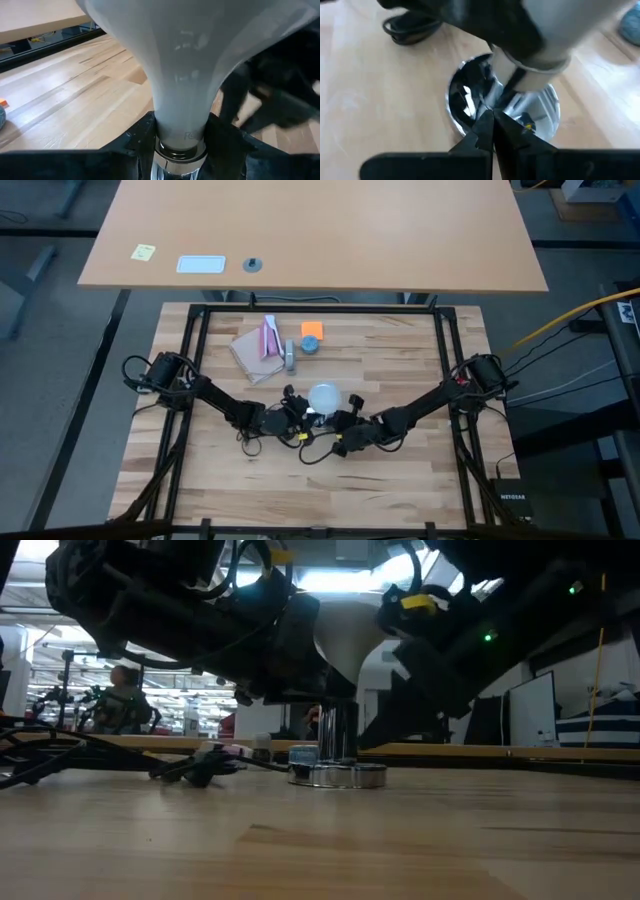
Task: Screw lightbulb
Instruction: Remove the white lightbulb from the silver lamp
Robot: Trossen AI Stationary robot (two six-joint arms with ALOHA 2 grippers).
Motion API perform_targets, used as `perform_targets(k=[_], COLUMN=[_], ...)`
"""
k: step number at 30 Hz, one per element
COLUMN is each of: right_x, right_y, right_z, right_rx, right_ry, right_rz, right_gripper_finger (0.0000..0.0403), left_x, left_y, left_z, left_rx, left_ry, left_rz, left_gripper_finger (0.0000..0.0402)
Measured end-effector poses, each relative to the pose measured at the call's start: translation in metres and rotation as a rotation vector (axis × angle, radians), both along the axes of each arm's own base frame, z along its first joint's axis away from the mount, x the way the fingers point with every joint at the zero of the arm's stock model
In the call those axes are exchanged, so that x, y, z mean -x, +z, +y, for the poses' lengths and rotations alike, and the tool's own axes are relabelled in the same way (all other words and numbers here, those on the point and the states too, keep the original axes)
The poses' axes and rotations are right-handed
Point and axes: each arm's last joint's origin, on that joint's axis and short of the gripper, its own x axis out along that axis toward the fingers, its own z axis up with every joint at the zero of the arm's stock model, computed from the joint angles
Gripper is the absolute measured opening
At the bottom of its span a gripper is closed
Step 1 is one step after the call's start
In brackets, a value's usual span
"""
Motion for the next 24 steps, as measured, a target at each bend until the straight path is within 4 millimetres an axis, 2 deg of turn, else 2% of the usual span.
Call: perform_targets(k=[9, 18, 24], right_x=[0.019, 0.008, -0.005], right_y=[0.025, 0.018, 0.003], right_z=[-0.017, -0.048, -0.052], right_rx=[0.150, 0.169, 0.096], right_ry=[-0.103, -0.072, 0.013], right_rz=[0.088, 0.170, 0.152], right_gripper_finger=[0.0010, 0.0010, 0.0010], left_x=[0.002, 0.003, 0.003], left_y=[0.000, 0.001, 0.001], left_z=[-0.009, -0.016, -0.017], left_rx=[-0.016, 0.005, 0.009], left_ry=[-0.053, -0.117, -0.122], left_rz=[0.008, 0.004, 0.003], left_gripper_finger=[0.0139, 0.0139, 0.0139])
